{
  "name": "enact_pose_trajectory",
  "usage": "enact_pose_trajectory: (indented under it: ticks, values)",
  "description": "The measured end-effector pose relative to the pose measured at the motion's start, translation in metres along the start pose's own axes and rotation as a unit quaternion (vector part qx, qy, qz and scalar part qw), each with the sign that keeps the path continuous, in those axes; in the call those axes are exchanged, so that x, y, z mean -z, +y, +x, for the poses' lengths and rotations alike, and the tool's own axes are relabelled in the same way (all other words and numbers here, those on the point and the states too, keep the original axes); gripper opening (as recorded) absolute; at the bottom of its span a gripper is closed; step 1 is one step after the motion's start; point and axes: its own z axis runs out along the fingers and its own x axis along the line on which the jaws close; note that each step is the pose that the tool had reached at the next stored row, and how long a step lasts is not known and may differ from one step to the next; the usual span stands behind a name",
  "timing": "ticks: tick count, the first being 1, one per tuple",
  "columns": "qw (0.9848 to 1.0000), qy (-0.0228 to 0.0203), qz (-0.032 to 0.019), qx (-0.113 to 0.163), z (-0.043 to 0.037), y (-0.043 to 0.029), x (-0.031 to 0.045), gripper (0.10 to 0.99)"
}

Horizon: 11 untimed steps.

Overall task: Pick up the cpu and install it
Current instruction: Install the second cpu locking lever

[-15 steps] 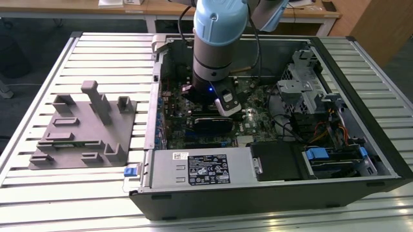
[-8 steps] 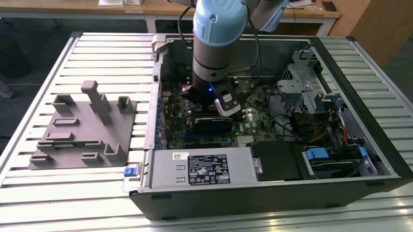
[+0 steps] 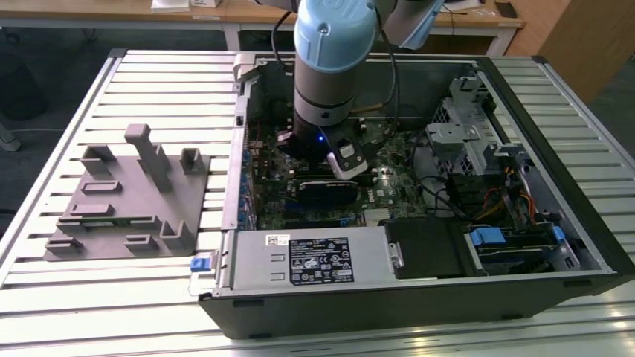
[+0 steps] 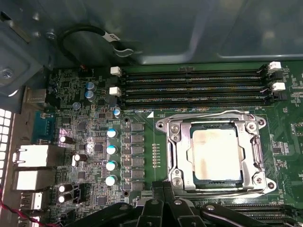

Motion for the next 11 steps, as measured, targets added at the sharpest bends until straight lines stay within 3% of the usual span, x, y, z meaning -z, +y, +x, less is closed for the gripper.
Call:
enact_pose_trajectory:
  ticks: [6, 11]
  values:
    - [1.0, -0.0001, -0.0007, 0.0, 0.0001, 0.0002, 0.0007, 0.106]
    - [1.0, 0.0002, -0.0062, 0.0, 0.0005, 0.0025, 0.0098, 0.106]
